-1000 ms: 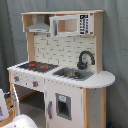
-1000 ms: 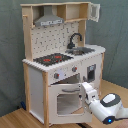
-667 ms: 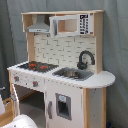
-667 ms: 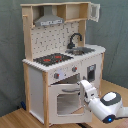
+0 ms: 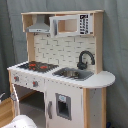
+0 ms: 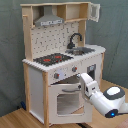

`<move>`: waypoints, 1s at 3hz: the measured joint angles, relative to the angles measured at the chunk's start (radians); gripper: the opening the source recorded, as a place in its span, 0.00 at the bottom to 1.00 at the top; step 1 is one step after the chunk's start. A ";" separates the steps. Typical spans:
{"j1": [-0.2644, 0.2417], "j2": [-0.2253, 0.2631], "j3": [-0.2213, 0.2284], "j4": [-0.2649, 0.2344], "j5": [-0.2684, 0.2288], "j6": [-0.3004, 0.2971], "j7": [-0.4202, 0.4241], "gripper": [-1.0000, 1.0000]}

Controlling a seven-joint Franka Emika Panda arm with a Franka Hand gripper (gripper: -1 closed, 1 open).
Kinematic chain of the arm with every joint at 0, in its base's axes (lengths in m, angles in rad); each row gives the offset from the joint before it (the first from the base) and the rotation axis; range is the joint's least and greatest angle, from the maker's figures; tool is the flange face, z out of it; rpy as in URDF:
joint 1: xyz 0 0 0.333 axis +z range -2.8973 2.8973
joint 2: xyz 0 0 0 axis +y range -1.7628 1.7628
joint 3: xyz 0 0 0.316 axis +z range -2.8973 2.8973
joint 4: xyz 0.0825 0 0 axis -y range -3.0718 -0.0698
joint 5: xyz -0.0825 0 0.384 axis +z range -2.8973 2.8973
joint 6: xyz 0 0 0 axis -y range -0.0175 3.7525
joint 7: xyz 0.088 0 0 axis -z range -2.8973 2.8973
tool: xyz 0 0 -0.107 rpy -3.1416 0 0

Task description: Play with the kitchen

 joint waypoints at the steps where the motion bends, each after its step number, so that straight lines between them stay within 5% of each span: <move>1: 0.023 0.003 -0.040 -0.002 0.000 -0.015 -0.102 1.00; 3: 0.028 0.027 -0.113 -0.007 0.009 -0.029 -0.300 1.00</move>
